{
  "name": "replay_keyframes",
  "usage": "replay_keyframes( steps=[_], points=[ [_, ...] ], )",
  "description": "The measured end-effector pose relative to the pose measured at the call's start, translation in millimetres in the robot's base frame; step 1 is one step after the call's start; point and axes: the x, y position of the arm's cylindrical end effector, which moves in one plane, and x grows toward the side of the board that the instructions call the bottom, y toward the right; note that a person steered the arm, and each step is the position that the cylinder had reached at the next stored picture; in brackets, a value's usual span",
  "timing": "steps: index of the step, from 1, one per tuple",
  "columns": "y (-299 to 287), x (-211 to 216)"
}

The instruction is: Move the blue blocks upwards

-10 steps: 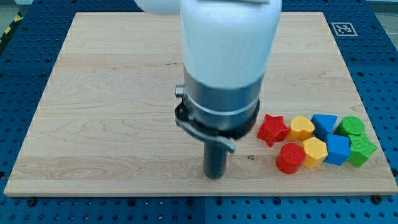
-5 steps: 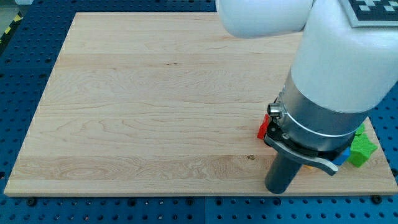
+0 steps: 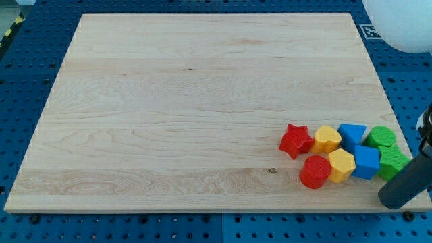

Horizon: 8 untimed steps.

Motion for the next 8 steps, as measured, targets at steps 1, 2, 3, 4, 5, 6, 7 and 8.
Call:
replay_keyframes(
  steps=[1,2,3,4,5,6,7,8],
  points=[
    [0,-2],
    [-6,-20],
    [-17,-33],
    [-29,-60],
    [-32,-71],
    [-32,-74],
    [-25,-82],
    [-20,-75]
  ],
)
